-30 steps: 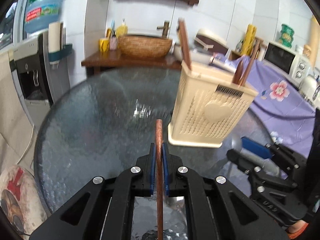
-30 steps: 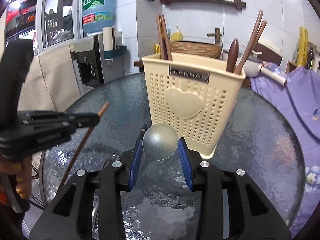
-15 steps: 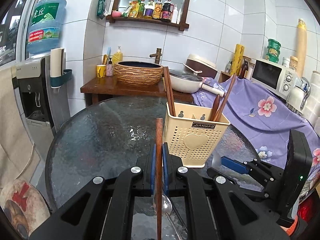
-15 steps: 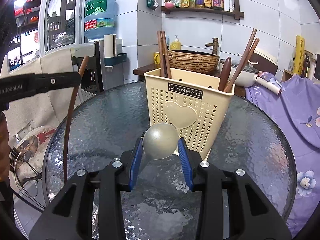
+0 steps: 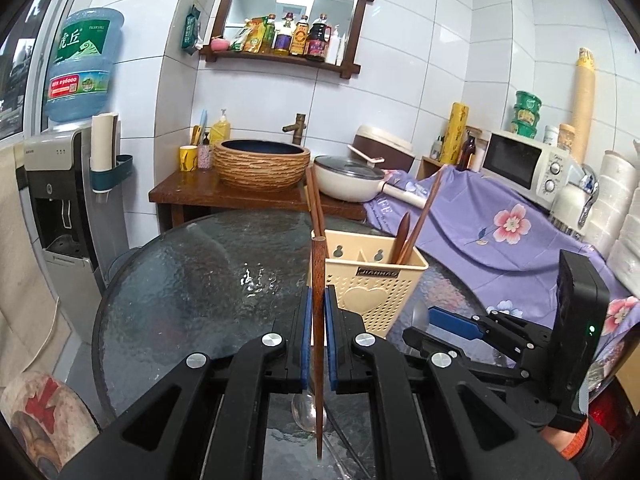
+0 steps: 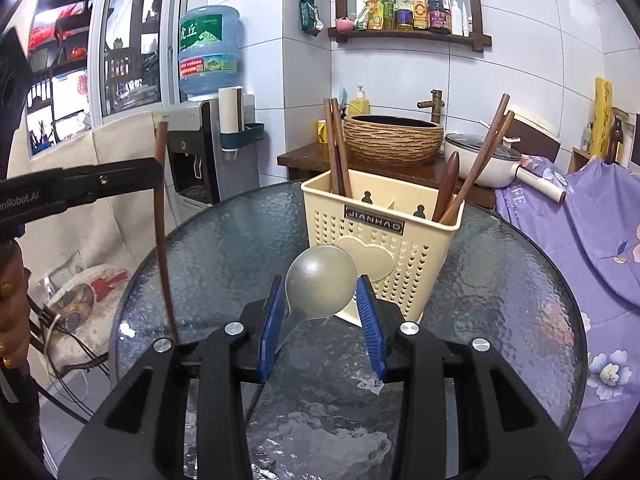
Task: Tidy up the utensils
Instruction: 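Lift the chopstick with the left tool while the right tool carries the plastic spoon to the holder, then lower both utensils into the cream holder and open both tools, then move both open tools back over the metal spoon and black chopstick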
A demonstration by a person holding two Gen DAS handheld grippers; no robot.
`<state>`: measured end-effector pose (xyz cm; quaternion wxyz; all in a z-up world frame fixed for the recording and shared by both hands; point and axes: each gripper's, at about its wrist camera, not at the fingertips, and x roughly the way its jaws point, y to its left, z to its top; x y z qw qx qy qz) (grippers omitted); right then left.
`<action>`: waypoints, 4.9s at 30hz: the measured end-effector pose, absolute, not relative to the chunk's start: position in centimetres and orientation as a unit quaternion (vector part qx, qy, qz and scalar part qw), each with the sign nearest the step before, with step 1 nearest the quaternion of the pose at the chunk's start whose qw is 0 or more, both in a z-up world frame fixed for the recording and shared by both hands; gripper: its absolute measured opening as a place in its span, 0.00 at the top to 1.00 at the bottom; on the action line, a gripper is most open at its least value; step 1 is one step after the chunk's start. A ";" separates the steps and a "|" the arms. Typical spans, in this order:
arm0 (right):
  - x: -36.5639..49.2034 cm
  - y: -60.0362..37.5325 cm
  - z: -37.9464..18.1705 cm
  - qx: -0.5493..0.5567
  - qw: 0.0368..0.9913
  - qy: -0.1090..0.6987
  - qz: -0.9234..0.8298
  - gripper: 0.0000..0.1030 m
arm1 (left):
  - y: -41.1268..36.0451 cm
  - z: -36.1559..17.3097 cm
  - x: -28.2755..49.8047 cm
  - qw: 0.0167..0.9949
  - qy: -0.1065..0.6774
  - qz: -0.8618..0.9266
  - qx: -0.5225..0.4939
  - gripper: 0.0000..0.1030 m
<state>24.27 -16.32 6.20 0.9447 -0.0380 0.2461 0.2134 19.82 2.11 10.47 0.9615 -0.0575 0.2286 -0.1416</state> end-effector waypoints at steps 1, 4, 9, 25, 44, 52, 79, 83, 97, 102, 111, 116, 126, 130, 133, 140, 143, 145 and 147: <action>24.3 -16.5 6.5 -0.037 0.945 0.244 0.213 0.64 | 2.2 10.7 19.7 0.962 0.227 -0.144 -0.058 0.94; 24.5 -17.0 7.4 -0.036 0.947 0.238 0.210 0.64 | 2.1 11.5 19.5 0.964 0.218 -0.145 -0.052 0.94; 24.9 -17.4 9.1 -0.050 0.952 0.225 0.202 0.64 | 1.2 13.5 19.6 0.967 0.200 -0.153 -0.039 0.94; 31.6 -19.2 19.8 -0.121 0.981 0.122 0.087 0.64 | -2.7 24.4 26.3 0.980 0.125 -0.146 -0.050 0.94; 36.0 -18.7 16.2 -0.160 0.977 0.129 0.049 0.64 | -3.6 24.6 30.0 0.986 0.106 -0.116 -0.061 0.94; 36.4 -17.5 13.5 -0.176 0.973 0.143 0.049 0.64 | -4.0 19.8 32.2 0.983 0.139 -0.102 -0.063 0.94; 33.6 -17.4 8.7 -0.166 0.970 0.161 0.079 0.40 | -1.6 11.8 30.8 0.968 0.210 -0.117 -0.074 0.38; 31.5 -17.9 9.0 -0.151 0.973 0.153 0.089 0.38 | 0.3 11.2 28.7 0.970 0.210 -0.091 -0.081 0.18; 26.7 -18.2 2.1 -0.069 0.951 0.281 0.112 0.26 | 1.1 -1.5 23.2 0.931 0.364 -0.033 -0.022 0.19; 25.7 -18.4 -0.8 -0.046 0.940 0.319 0.109 0.26 | 0.3 -3.7 22.5 0.924 0.382 -0.020 -0.012 0.29; 25.2 -20.4 -3.1 -0.017 0.933 0.345 0.096 0.26 | -1.2 -5.2 22.7 0.916 0.401 -0.026 -0.017 0.41; 25.0 -21.1 -3.7 -0.009 0.931 0.353 0.095 0.26 | -2.2 -5.3 23.3 0.914 0.405 -0.022 -0.015 0.41; 25.3 -21.9 -4.4 0.000 0.926 0.365 0.097 0.26 | -2.2 -6.1 24.3 0.911 0.412 0.000 -0.027 0.46; 25.5 -22.4 -4.6 0.003 0.924 0.369 0.098 0.26 | -0.9 -6.2 24.1 0.910 0.412 0.011 -0.041 0.46; 25.5 -22.4 -4.6 0.006 0.924 0.370 0.100 0.26 | 0.0 -6.2 23.8 0.910 0.411 0.015 -0.040 0.47; 25.7 -21.2 -4.4 0.006 0.921 0.370 0.118 0.26 | 0.7 -6.1 23.9 0.910 0.412 0.008 -0.042 0.54; 25.6 -20.7 -4.4 0.003 0.920 0.372 0.120 0.26 | 0.2 -6.2 23.8 0.912 0.409 0.001 -0.029 0.58; 25.6 -20.4 -4.5 0.001 0.920 0.373 0.120 0.26 | -0.1 -6.2 23.7 0.914 0.404 -0.014 -0.032 0.65; 25.5 -20.2 -4.5 -0.001 0.920 0.373 0.121 0.26 | -0.4 -6.3 23.7 0.915 0.403 -0.024 -0.028 0.70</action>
